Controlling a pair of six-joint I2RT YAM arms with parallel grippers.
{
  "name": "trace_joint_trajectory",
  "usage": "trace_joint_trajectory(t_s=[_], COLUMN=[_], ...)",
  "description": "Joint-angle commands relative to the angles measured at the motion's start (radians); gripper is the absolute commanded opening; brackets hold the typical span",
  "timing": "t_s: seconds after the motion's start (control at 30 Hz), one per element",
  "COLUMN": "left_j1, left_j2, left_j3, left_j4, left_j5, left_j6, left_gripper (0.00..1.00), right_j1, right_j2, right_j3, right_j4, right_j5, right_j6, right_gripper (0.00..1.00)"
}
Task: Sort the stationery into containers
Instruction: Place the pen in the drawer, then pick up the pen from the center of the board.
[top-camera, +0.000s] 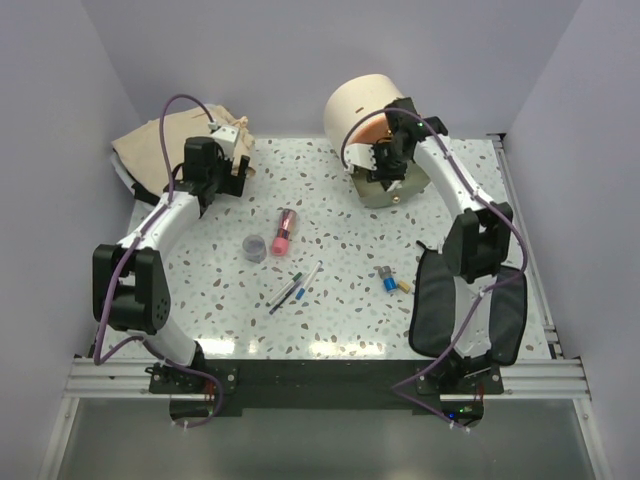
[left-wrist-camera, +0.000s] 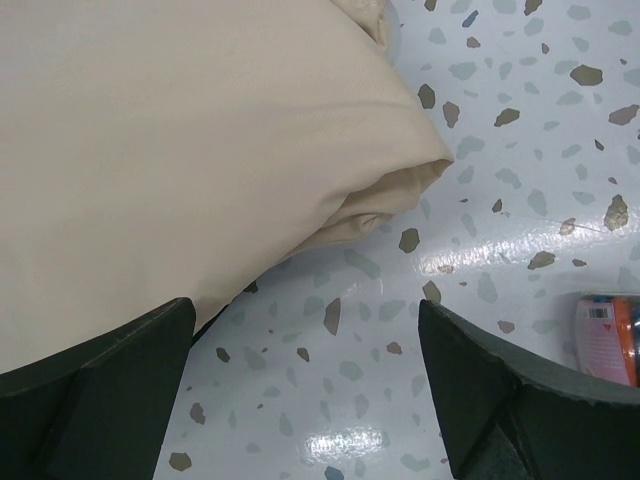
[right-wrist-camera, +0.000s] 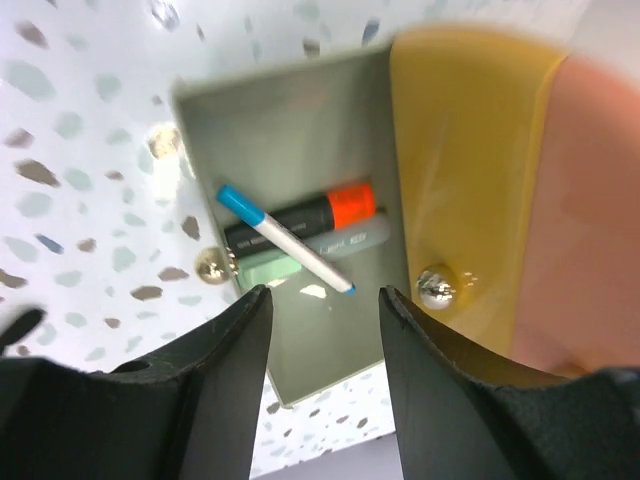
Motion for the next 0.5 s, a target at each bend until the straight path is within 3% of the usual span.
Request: trace_joint_trajectory(t_s=[0.0, 0.1, 0.2, 0.47], left_j1=[0.006, 0.006, 0.006, -0.002], left_j2=[-0.042, -0.043, -0.051, -0.082], left_j3=[-0.008, -0.029, -0.049, -0.098], left_j4=[0.035, 0.034, 0.025, 0.017], left_j5=[0.004, 0.064, 0.152, 0.143], left_j6=[-0.017, -0.019, -0.019, -0.009], left_gripper=[0.98, 0.98, 0.97, 0.97], right_j1=[0.133, 0.237, 0.338, 0.437], right_j2=[-0.175, -0.174, -0.114, -0.040], right_j3=[-0.096, -0.225, -0.293, -0.351], right_j4=[-0.139, -0.144, -0.124, -0.057], right_j5=[-0.232, -0.293, -0.246, -0.241], right_j6=[-0.009, -0.040, -0.028, -0.088], right_gripper=[0.49, 0.48, 0.44, 0.45])
